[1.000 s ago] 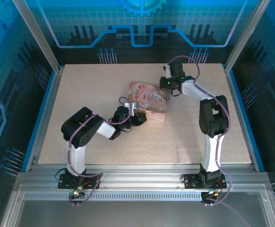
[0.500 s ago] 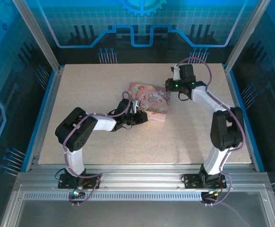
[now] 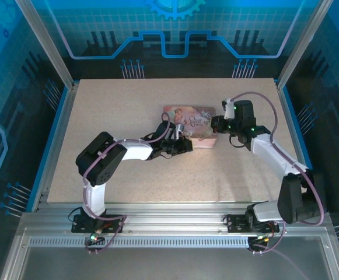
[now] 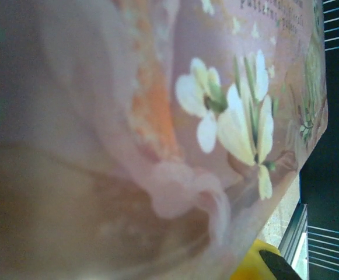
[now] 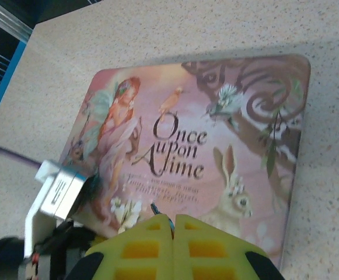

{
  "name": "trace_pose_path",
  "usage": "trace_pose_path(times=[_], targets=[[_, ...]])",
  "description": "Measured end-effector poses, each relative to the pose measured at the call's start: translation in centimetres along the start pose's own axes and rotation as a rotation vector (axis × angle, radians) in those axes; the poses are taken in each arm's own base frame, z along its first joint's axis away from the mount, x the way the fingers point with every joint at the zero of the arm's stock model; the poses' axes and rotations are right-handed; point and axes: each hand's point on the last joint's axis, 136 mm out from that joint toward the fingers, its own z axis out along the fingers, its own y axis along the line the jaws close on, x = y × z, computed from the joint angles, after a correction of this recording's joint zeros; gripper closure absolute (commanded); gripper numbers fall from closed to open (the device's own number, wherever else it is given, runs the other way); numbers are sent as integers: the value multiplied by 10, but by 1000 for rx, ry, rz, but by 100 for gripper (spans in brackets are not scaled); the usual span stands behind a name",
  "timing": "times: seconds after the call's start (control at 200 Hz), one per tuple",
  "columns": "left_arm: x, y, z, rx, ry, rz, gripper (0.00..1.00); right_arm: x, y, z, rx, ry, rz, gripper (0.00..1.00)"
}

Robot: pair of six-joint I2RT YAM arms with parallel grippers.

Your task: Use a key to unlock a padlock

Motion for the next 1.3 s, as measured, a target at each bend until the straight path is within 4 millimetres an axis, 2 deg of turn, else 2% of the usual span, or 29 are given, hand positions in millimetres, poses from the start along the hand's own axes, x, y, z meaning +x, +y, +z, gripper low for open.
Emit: trace_pose_path(times=[0.31, 0.625, 0.85, 0.951, 1.111, 1.301], targets=[[-6, -7, 2, 12, -11, -30, 100, 38, -3, -28, -58, -15, 104, 100], [-10, -11, 2, 20, -18, -60, 100, 58, 1, -48, -121, -55, 191, 100], [-13, -12, -1, 22, -24, -77, 100, 77, -25, -47, -107, -63, 318, 100], [-14, -13, -4, 18, -24, -83, 100, 80, -35, -45, -103, -66, 371, 100], [-16, -13, -6, 17, -27, -105, 100, 80, -40, -38, -126, -80, 428, 100], [-18, -15, -8, 21, -33, -116, 100, 96, -46, -26, -159, -66, 528, 100]])
